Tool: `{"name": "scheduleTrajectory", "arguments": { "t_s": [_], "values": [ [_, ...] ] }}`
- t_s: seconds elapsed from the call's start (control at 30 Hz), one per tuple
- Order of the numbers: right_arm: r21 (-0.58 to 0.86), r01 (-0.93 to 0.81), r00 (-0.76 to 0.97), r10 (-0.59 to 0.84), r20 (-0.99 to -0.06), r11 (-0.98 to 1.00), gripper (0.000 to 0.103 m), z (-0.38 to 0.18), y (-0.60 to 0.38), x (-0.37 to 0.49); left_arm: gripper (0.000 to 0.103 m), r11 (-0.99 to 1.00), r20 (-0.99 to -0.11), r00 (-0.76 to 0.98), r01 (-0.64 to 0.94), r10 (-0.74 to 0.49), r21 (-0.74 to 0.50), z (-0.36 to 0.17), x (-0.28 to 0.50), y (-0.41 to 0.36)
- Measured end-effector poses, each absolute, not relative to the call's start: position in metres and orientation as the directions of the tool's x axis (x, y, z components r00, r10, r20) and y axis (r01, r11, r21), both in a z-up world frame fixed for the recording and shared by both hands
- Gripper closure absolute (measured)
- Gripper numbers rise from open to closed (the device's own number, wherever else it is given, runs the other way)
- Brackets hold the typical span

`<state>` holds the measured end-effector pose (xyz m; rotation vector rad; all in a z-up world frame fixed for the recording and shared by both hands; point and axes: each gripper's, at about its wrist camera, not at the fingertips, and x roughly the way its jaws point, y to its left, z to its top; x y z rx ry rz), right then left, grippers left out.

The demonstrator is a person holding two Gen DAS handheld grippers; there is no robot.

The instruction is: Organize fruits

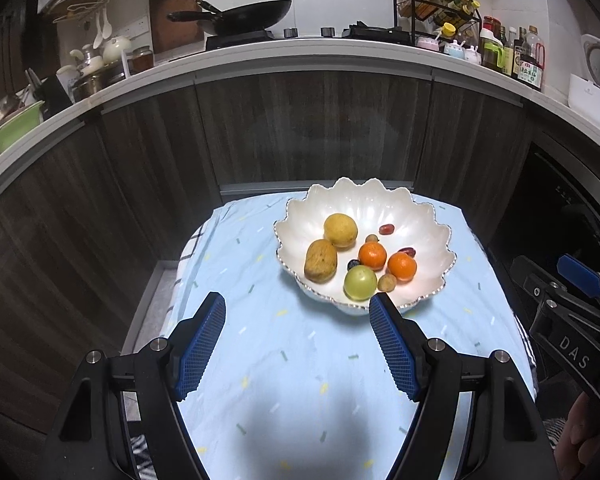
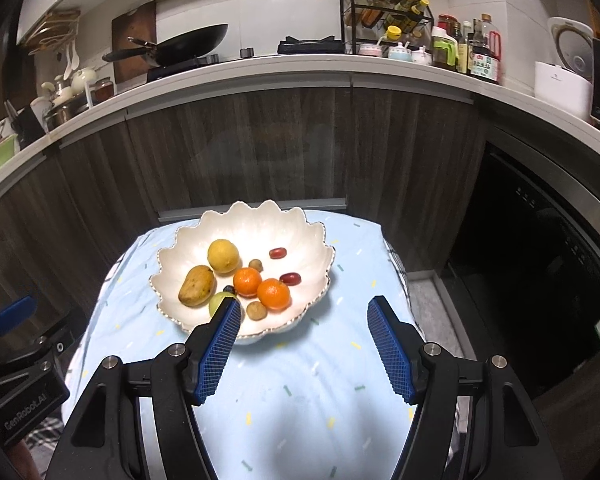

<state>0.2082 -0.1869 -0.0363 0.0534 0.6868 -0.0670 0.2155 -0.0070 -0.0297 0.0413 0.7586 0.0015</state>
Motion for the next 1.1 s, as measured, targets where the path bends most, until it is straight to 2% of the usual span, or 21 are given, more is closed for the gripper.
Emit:
{"name": "scheduleTrajectory", "arguments": {
  "t_s": [1.1],
  "values": [
    [0.020, 0.090, 0.747, -0.054, -0.663, 0.996, 0.036, -0.028, -0.176, 0.107, 0.027, 0.999, -0.701, 0.712, -0.037, 0.041, 0.021, -0.020, 0.109, 0.020]
  ]
}}
